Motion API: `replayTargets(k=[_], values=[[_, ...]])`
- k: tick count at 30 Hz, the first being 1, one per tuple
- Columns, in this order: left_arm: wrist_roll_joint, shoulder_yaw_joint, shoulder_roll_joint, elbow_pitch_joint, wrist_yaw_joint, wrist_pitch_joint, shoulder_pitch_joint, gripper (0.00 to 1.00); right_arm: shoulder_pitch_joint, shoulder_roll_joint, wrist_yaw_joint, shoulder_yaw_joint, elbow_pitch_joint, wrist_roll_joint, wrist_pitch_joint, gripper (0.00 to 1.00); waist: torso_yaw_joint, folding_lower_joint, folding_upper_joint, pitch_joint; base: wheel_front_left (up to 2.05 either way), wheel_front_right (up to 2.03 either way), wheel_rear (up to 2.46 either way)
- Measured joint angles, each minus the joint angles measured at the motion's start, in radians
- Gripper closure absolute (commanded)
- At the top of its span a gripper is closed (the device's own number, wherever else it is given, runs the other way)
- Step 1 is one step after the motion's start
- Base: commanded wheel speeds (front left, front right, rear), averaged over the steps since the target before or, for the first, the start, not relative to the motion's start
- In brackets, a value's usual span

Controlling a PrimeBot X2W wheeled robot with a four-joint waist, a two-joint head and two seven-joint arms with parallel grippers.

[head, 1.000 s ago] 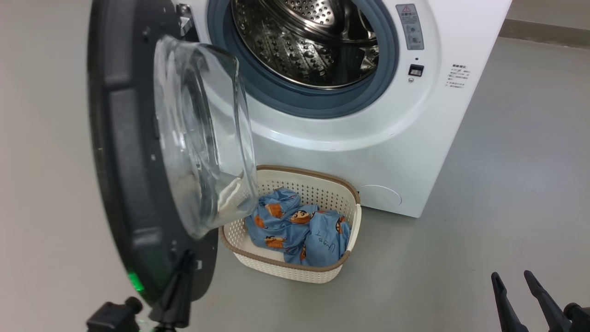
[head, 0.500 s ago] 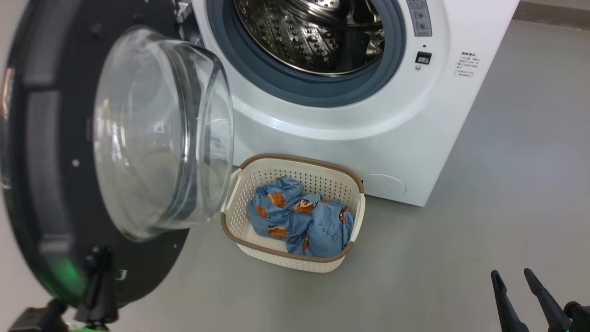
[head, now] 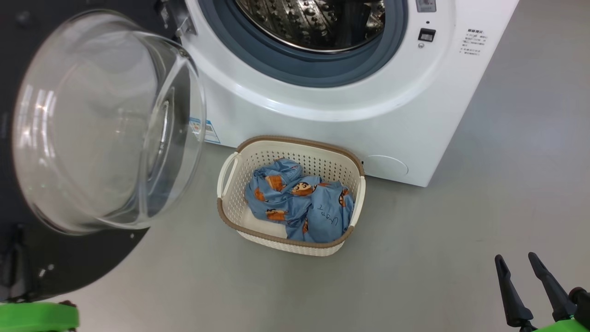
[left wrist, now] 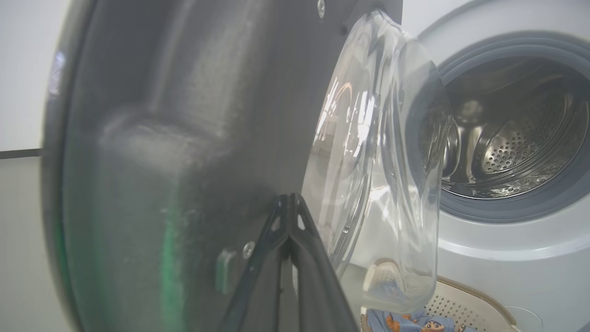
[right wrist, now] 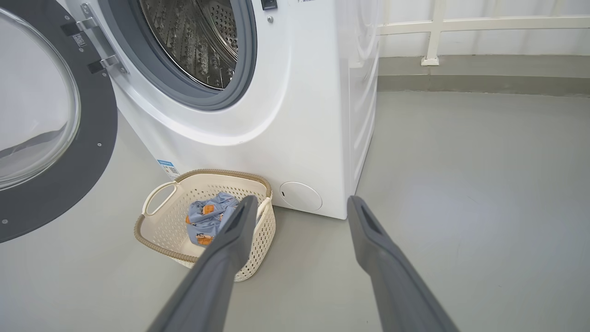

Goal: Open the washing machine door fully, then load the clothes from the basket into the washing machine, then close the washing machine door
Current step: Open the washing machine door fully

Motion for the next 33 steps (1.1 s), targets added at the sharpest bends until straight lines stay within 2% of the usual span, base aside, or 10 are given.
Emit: replayTargets(k=[8, 14, 27, 33], values=[[0.021, 0.118, 0.064, 0.089, -0.022, 0.0, -0.072, 1.0, -0.01, -0.017, 0.0, 0.001, 0.0, 0.006, 0.0, 0.0, -0.011, 0.0, 0.0, 0.029, 0.0, 0.0, 0.0], [0.051, 0.159, 0.114, 0.166, -0.038, 0.0, -0.135, 1.0, -0.023, -0.025, 0.0, 0.0, -0.005, 0.008, 0.0, 0.0, -0.014, 0.0, 0.0, 0.053, 0.0, 0.0, 0.0], [0.102, 0.22, 0.183, 0.313, -0.034, -0.001, -0.272, 1.0, -0.067, -0.051, 0.0, 0.003, -0.016, 0.009, 0.0, 0.0, -0.028, 0.0, 0.0, 0.125, 0.0, 0.0, 0.0], [0.106, 0.264, 0.206, 0.362, -0.011, -0.001, -0.319, 1.0, -0.077, -0.06, 0.0, -0.001, -0.023, 0.01, 0.0, 0.0, -0.038, 0.0, 0.0, 0.163, 0.0, 0.0, 0.0]])
